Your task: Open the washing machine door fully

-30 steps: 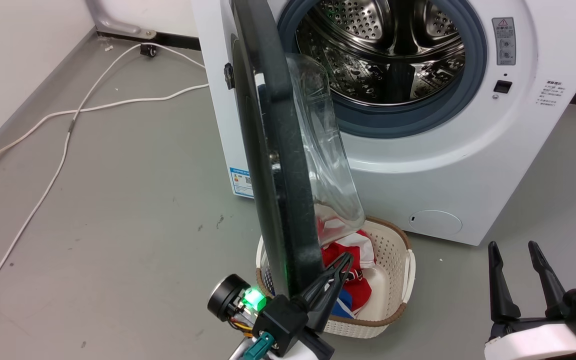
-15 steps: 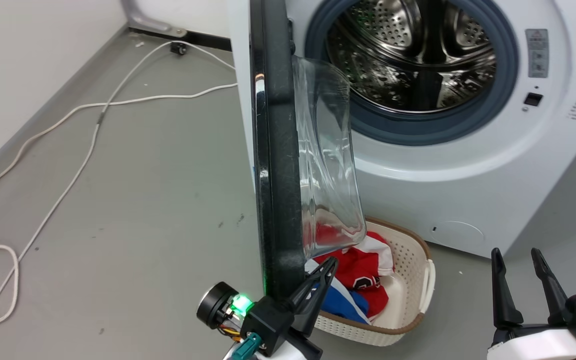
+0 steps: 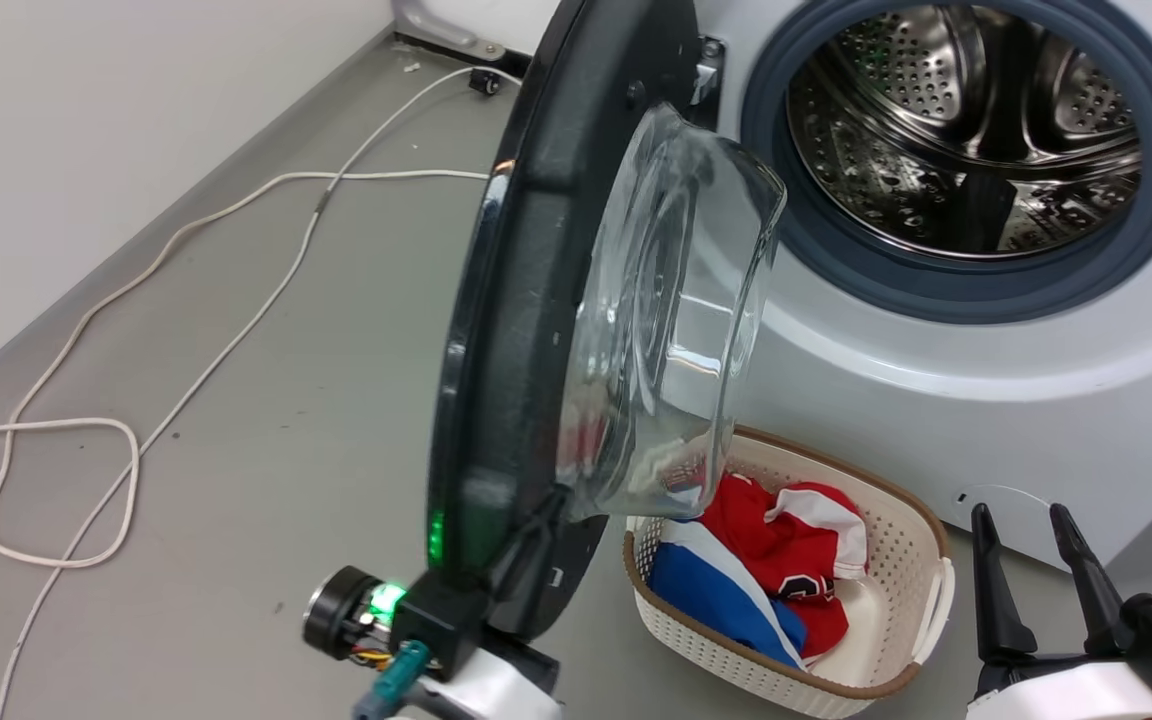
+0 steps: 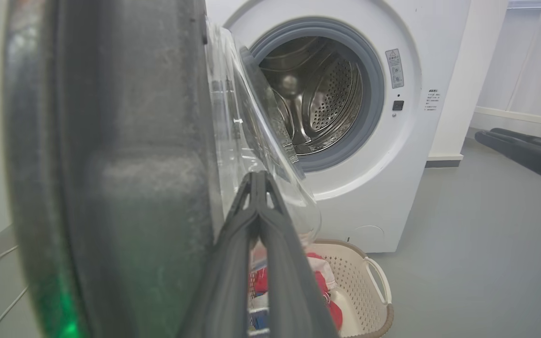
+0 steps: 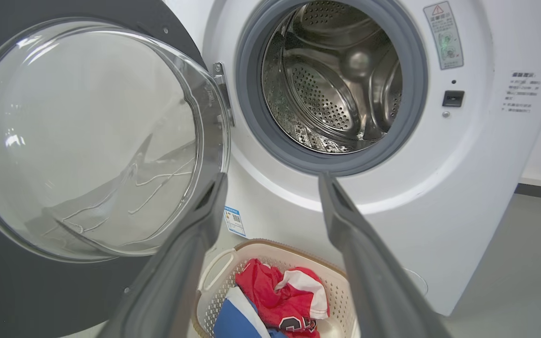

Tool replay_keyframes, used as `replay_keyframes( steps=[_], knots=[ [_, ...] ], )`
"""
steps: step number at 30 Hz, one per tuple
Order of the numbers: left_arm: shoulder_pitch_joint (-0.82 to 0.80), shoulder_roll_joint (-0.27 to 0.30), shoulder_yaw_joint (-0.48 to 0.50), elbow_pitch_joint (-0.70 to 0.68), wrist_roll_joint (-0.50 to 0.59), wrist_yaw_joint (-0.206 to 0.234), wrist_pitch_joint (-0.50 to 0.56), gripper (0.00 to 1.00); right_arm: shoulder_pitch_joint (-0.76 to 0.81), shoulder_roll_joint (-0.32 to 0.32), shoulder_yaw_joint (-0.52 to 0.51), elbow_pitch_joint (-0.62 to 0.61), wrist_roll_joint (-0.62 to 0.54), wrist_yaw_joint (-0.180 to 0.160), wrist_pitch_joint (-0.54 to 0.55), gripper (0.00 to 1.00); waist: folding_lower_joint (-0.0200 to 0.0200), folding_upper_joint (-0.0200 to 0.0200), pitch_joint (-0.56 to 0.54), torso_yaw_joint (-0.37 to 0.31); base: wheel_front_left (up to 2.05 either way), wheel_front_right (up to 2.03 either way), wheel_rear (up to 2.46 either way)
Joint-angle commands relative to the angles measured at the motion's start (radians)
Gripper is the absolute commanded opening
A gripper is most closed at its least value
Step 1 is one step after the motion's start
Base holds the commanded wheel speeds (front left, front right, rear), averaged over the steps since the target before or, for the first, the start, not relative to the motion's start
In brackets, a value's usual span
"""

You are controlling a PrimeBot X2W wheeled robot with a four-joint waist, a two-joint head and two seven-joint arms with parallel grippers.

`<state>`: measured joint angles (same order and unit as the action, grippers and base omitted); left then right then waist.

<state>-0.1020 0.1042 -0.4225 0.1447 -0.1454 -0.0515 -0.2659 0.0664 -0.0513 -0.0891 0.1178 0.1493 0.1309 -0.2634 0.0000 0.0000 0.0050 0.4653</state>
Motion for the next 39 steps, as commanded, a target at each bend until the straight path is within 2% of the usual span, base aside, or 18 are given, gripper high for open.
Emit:
replay_keyframes(
  steps=[1,8,17,26,39],
  knots=[
    [0.01,0.012,0.015,0.003,-0.003,0.01,0.003,0.0,0.001,0.002,0.0,0.001,0.003,0.0,-0.002,1.0,0.0,0.0,0.003,0.008,0.0,0.0,0.0],
    [-0.007,0.037,0.105,-0.019,-0.036,0.033,0.002,0.0,-0.015,0.002,-0.001,0.001,-0.012,0.0,-0.002,1.0,0.0,0.0,0.032,0.025,0.0,0.0,0.0],
    [-0.063,0.082,0.245,-0.006,-0.088,0.046,0.002,0.0,-0.044,0.0,0.001,-0.005,-0.052,0.0,-0.002,1.0,0.0,0.0,0.119,0.009,0.0,0.0,0.0],
    [-0.142,0.139,0.359,0.075,-0.137,0.028,0.002,0.0,-0.07,-0.035,-0.01,-0.002,-0.071,0.0,-0.002,1.0,0.0,0.0,0.197,-0.019,0.0,0.0,0.0],
    [-0.306,0.26,0.467,0.245,-0.191,-0.015,0.002,0.0,-0.107,-0.084,-0.018,-0.014,-0.084,0.0,-0.002,1.0,0.0,0.0,0.296,-0.049,0.0,0.0,0.0]
  ],
)
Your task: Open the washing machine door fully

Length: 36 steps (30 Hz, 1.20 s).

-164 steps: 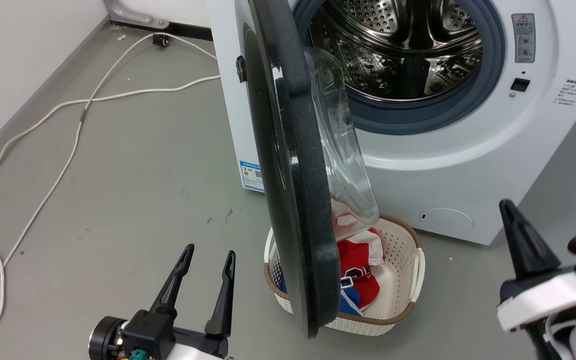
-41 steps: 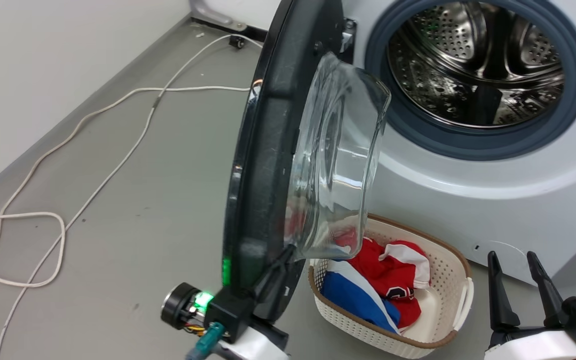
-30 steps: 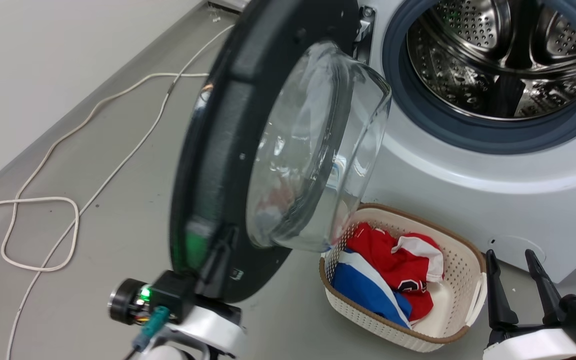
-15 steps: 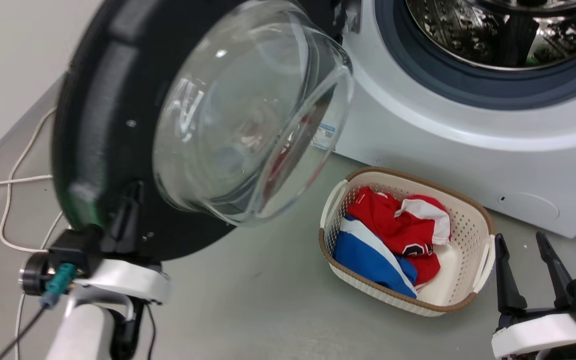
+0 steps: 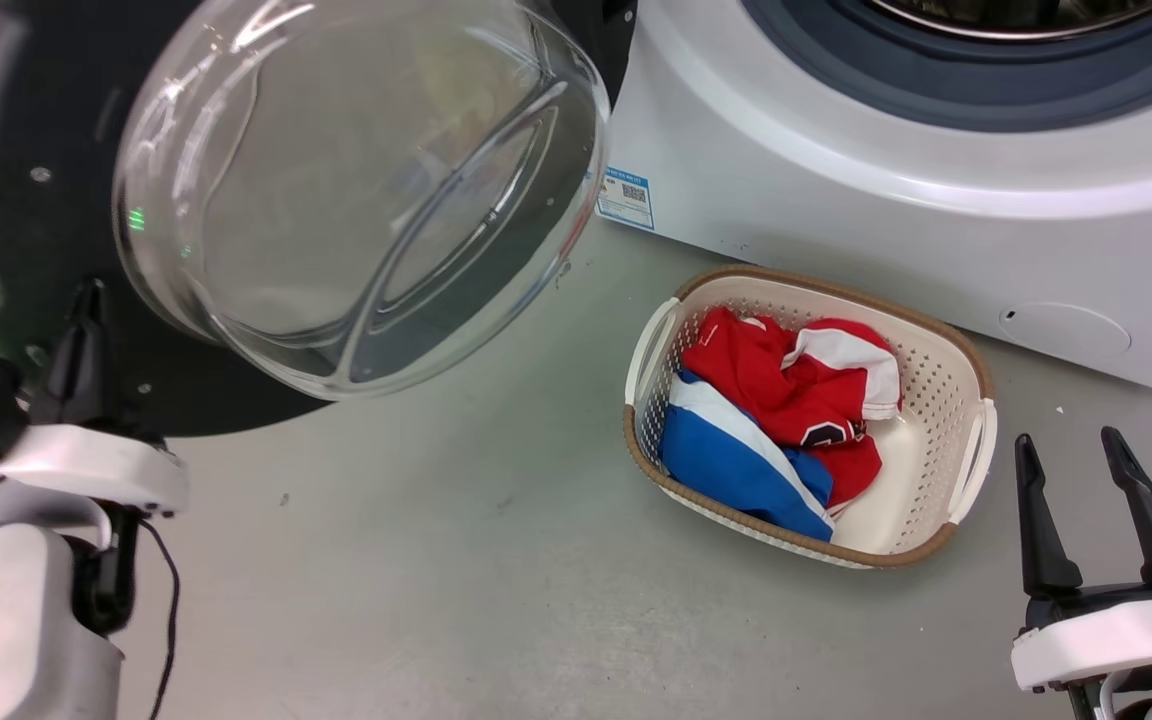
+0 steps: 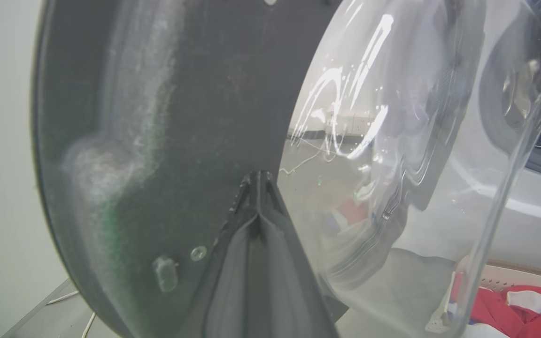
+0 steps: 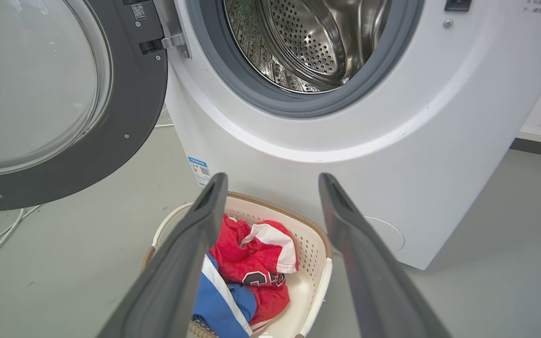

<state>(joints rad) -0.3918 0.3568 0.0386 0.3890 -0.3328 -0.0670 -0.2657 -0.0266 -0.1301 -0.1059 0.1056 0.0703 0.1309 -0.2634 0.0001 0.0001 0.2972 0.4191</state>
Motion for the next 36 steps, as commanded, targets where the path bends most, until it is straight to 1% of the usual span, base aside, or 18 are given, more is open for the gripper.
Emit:
replay_keyframes(
  steps=[1,9,13,17,21,26,31,36],
  knots=[
    [-0.026,0.012,0.013,0.016,-0.007,0.0,0.002,0.0,-0.015,-0.007,-0.002,-0.002,-0.006,0.0,-0.002,1.0,-0.0001,-0.0001,0.007,-0.004,0.0,0.0,0.0],
    [-0.073,0.031,0.045,0.086,-0.003,-0.006,0.002,0.0,-0.024,-0.015,-0.005,0.003,-0.004,0.0,-0.002,1.0,-0.0001,-0.0001,0.015,-0.016,0.0,0.0,0.0],
    [-0.072,0.017,0.045,0.091,0.009,-0.008,0.002,0.0,-0.018,-0.003,-0.005,0.009,-0.005,0.0,-0.002,1.0,-0.0001,-0.0001,0.002,-0.016,0.0,0.0,0.0],
    [-0.048,-0.001,0.023,0.081,0.03,-0.015,0.002,0.0,-0.017,0.008,-0.004,0.013,0.0,0.0,-0.002,1.0,-0.0001,-0.0001,-0.022,-0.018,0.0,0.0,0.0],
    [-0.021,-0.017,-0.002,0.054,0.053,-0.019,0.002,0.0,-0.012,0.024,0.0,0.016,0.007,0.0,-0.002,1.0,-0.0001,-0.0001,-0.059,-0.024,0.0,0.0,0.0],
    [0.013,-0.041,-0.038,0.0,0.097,-0.01,0.002,0.0,0.003,0.038,0.002,0.015,0.014,0.0,-0.002,1.0,-0.0001,-0.0001,-0.104,-0.034,0.0,0.0,0.0],
    [0.072,-0.09,-0.091,-0.071,0.136,-0.001,0.002,0.0,0.014,0.059,-0.002,0.008,0.03,0.0,-0.002,1.0,-0.0001,-0.0001,-0.162,-0.062,0.0,0.0,0.0],
    [0.132,-0.133,-0.111,-0.141,0.147,0.01,0.002,0.0,0.028,0.067,0.004,-0.002,0.036,0.0,-0.002,1.0,-0.0001,-0.0001,-0.207,-0.111,0.0,0.0,0.0]
  ],
)
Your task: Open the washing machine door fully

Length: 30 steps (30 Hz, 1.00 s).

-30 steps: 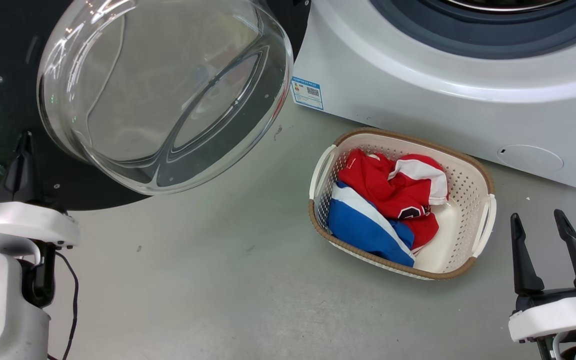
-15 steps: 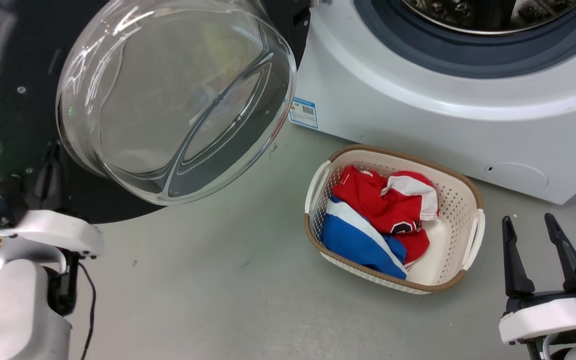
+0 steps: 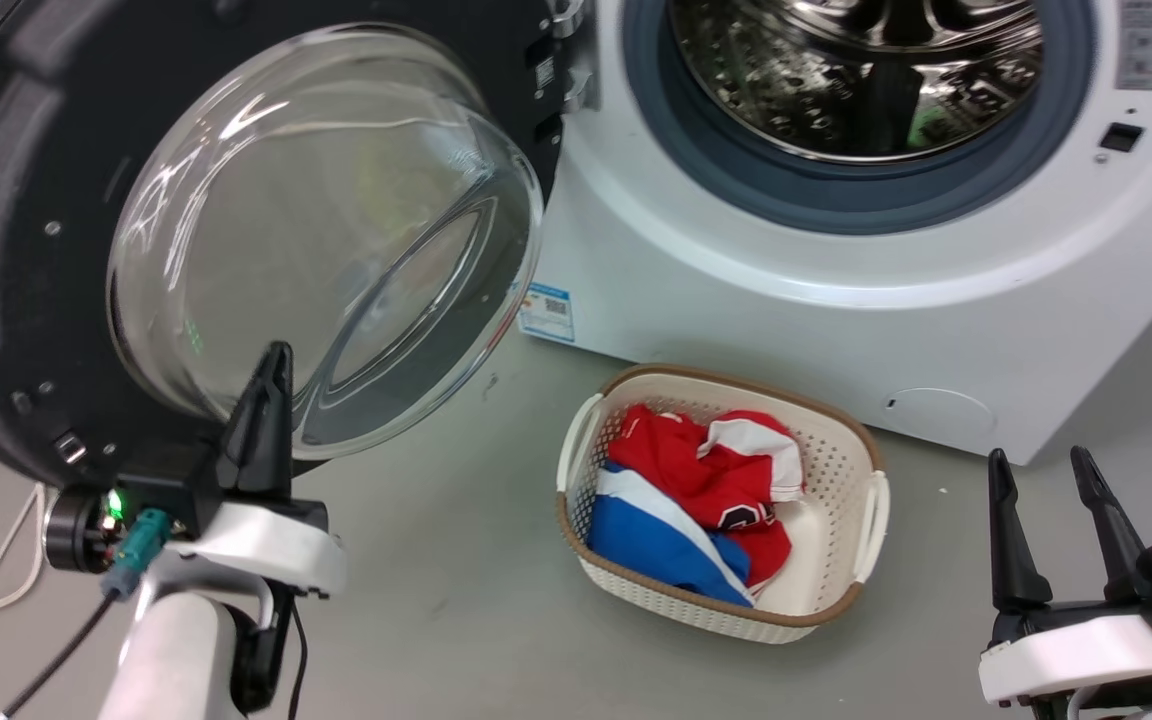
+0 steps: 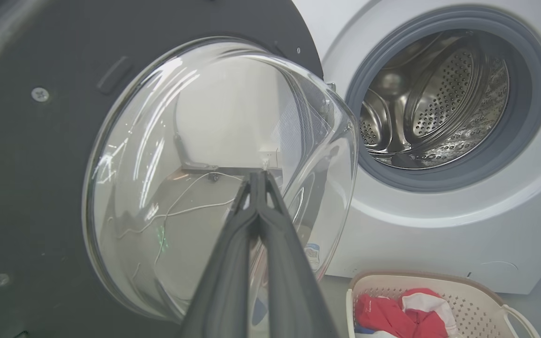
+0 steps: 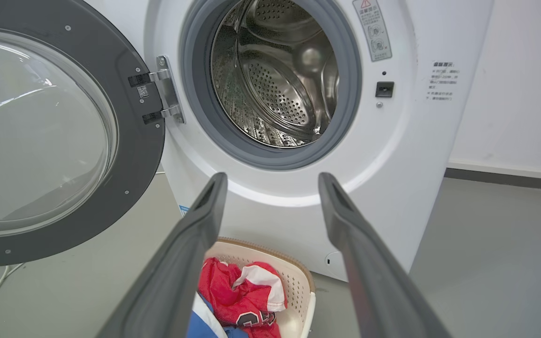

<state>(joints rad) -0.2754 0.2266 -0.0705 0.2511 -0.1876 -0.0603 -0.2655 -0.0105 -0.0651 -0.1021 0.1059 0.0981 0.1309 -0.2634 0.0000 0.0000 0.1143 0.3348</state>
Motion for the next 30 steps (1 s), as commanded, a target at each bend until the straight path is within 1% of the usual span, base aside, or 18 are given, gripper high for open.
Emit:
replay_keyframes(
  steps=[1,3,8,13,17,18,19,20,21,30],
  knots=[
    [0.029,-0.007,-0.004,-0.015,0.003,0.003,0.002,0.0,0.015,0.004,0.0,-0.005,0.011,0.0,-0.002,1.0,0.0,0.0,-0.031,-0.039,0.0,0.0,0.0],
    [0.055,-0.028,-0.017,-0.038,0.009,0.002,0.002,0.0,0.019,0.007,-0.002,-0.008,0.016,0.0,-0.002,1.0,0.0,0.0,-0.046,-0.064,0.0,0.0,0.0],
    [0.132,-0.057,-0.04,-0.078,0.017,-0.006,0.002,0.0,0.041,0.012,0.008,-0.013,0.016,0.0,-0.002,1.0,0.0,0.0,-0.083,-0.137,0.0,0.0,0.0],
    [0.199,-0.093,-0.026,-0.107,0.017,0.005,0.002,0.0,0.06,0.014,0.016,-0.035,0.023,0.0,-0.002,1.0,0.0,0.0,-0.106,-0.21,0.0,0.0,0.0],
    [0.242,-0.118,-0.016,-0.117,0.026,0.008,0.002,0.0,0.075,0.015,0.014,-0.045,0.025,0.0,-0.002,1.0,0.0,0.0,-0.115,-0.253,0.0,0.0,0.0],
    [0.251,-0.123,-0.013,-0.119,0.028,0.01,0.002,0.04,0.08,0.016,0.016,-0.045,0.026,0.0,-0.002,1.0,0.0,0.0,-0.116,-0.262,0.0,0.0,0.0],
    [0.259,-0.128,-0.011,-0.121,0.031,0.011,0.002,0.32,0.082,0.016,0.016,-0.044,0.027,0.0,-0.002,1.0,0.0,0.0,-0.116,-0.269,0.0,0.0,0.0],
    [0.267,-0.133,-0.007,-0.123,0.034,0.012,0.002,0.77,0.084,0.016,0.016,-0.044,0.027,0.0,-0.002,1.0,0.0,0.0,-0.116,-0.276,0.0,0.0,0.0],
    [0.273,-0.136,-0.003,-0.126,0.038,0.013,0.002,1.0,0.086,0.015,0.015,-0.045,0.028,0.0,-0.002,1.0,0.0,0.0,-0.115,-0.282,0.0,0.0,0.0],
    [0.316,-0.157,0.005,-0.13,0.087,0.003,0.002,1.0,0.106,0.016,-0.002,-0.051,0.052,0.0,-0.002,1.0,0.0,0.0,-0.113,-0.309,0.0,0.0,0.0]
  ],
)
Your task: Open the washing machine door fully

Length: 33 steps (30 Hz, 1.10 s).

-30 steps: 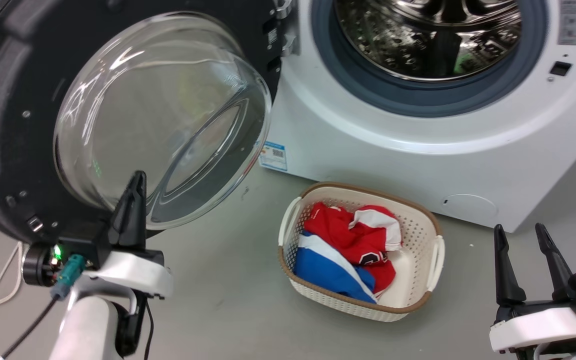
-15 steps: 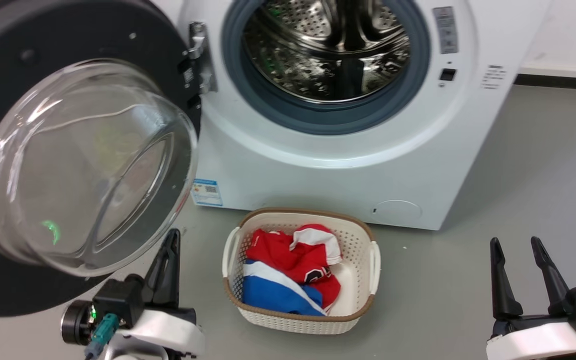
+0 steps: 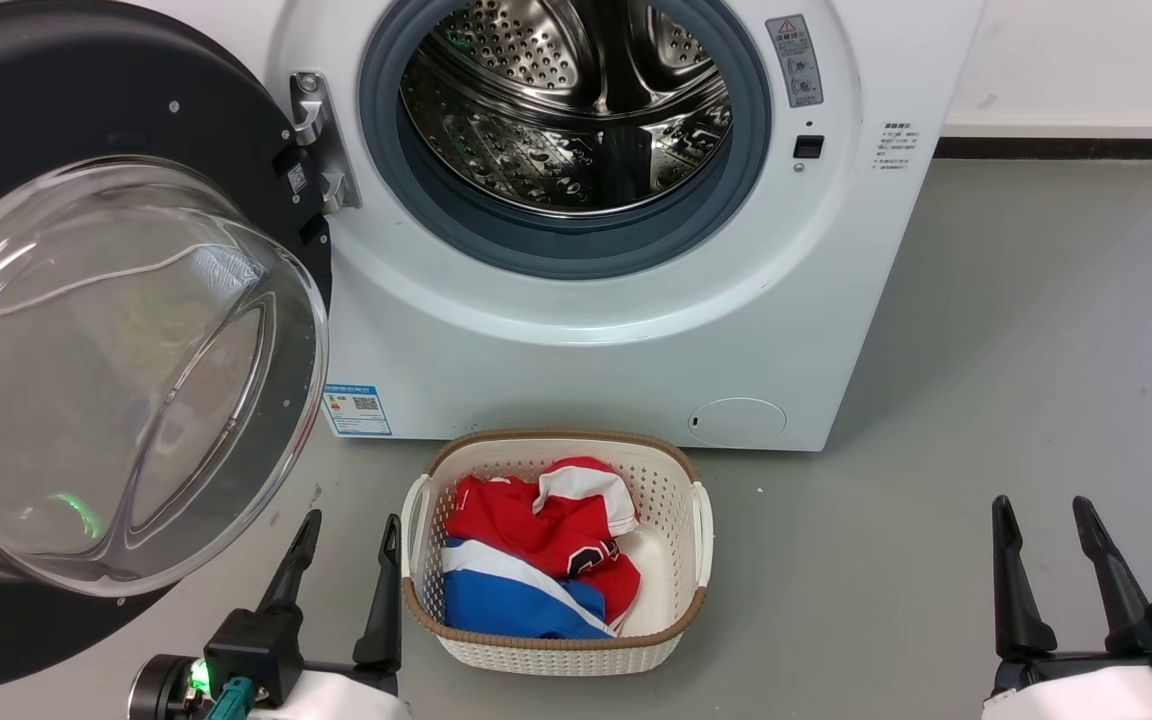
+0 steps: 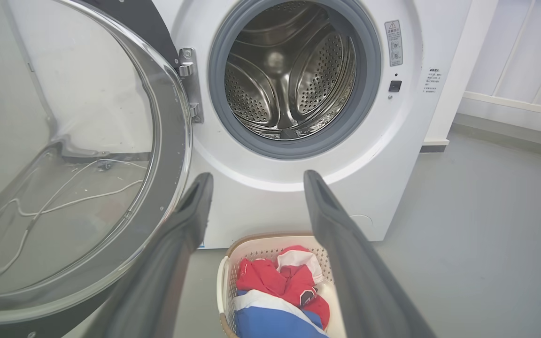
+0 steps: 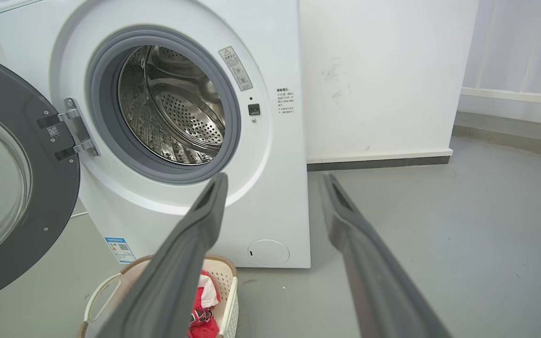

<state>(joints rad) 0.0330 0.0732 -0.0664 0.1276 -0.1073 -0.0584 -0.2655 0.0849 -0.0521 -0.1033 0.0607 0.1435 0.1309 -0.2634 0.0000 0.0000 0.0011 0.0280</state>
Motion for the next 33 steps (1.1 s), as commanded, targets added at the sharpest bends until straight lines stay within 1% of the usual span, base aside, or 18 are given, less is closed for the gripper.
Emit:
replay_keyframes(
  steps=[1,5,9,25,27,33],
  knots=[
    [0.012,-0.005,0.0,-0.009,0.013,0.002,0.002,1.0,0.012,0.003,-0.003,-0.005,0.008,0.0,-0.002,1.0,0.0,0.0,0.001,-0.003,0.0,0.0,0.0],
    [0.025,-0.009,0.001,-0.013,0.029,0.004,0.002,1.0,0.015,0.003,-0.001,-0.004,0.014,0.0,-0.002,1.0,0.0,0.0,0.002,-0.009,0.0,0.0,0.0],
    [0.028,-0.014,0.003,-0.019,0.028,-0.007,0.002,1.0,0.014,0.003,0.0,-0.001,0.016,0.0,-0.002,1.0,0.0,0.0,0.003,-0.013,0.0,0.0,0.0],
    [0.032,-0.021,0.015,-0.05,0.047,-0.019,0.0,1.0,0.004,0.003,0.0,0.005,0.015,0.0,-0.002,1.0,0.0,0.0,0.002,-0.014,0.0,0.0,0.0],
    [0.034,-0.021,0.02,-0.048,0.049,-0.014,0.0,1.0,0.003,0.003,0.001,0.006,0.015,0.0,-0.002,1.0,0.0,0.0,0.001,-0.014,0.0,0.0,0.0],
    [0.034,-0.023,0.029,-0.048,0.028,-0.019,0.0,1.0,0.002,0.003,0.001,0.007,0.016,0.0,-0.002,1.0,0.0,0.0,0.001,-0.012,0.0,0.0,0.0]
  ],
)
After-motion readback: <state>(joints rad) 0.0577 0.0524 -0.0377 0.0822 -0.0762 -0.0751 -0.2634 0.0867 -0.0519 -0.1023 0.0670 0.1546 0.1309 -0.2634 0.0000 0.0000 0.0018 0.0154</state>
